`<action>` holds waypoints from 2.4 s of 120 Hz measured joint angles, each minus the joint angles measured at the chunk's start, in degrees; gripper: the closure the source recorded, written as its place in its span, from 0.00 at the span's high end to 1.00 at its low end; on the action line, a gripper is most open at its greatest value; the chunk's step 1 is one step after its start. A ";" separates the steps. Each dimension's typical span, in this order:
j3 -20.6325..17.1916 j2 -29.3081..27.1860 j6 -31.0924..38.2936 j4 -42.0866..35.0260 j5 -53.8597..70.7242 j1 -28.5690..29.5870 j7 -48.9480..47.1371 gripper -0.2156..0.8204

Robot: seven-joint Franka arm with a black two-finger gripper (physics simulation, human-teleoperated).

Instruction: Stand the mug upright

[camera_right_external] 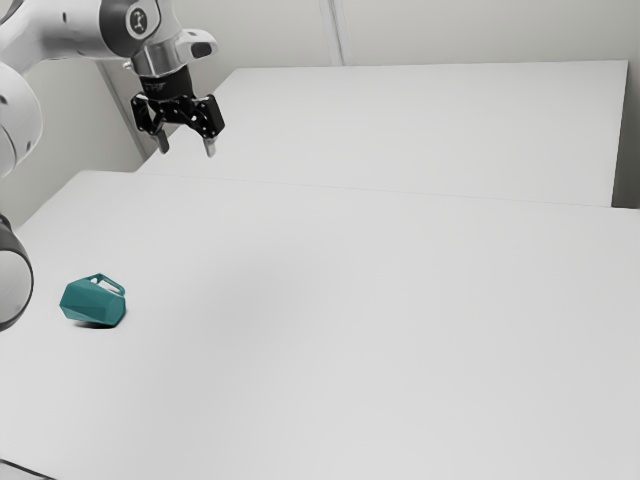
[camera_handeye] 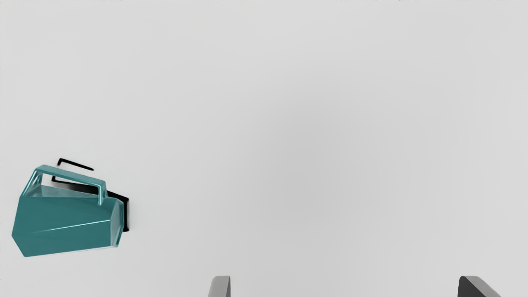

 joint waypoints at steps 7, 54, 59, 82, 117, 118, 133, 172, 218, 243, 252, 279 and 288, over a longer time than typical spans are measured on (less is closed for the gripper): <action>0.00 -0.12 0.22 -0.09 0.15 -0.04 0.00 0.79; 8.66 -18.71 7.82 -27.81 0.86 -0.68 3.22 0.79; 11.10 -19.19 8.88 -28.60 0.86 0.40 4.51 0.79; 20.67 -19.25 12.14 -29.27 0.22 0.72 11.63 0.79; 30.64 -13.42 13.88 -28.82 -5.32 2.33 23.80 0.79; 30.73 -13.06 13.91 -28.75 -5.54 2.52 24.15 0.79; 31.35 -6.96 14.47 -26.89 -9.35 5.44 29.46 0.79; 30.08 7.35 17.10 -19.86 -21.22 12.16 42.47 0.79; 25.78 14.42 13.20 -14.85 -29.36 25.07 54.88 0.79; 20.23 21.18 6.82 -6.12 -33.02 34.62 60.62 0.79; 19.29 22.90 4.51 -4.10 -34.50 36.23 62.40 0.79; 17.70 26.39 1.95 -0.41 -37.64 37.32 67.37 0.79; 17.63 27.18 1.59 -0.51 -39.71 37.29 68.88 0.79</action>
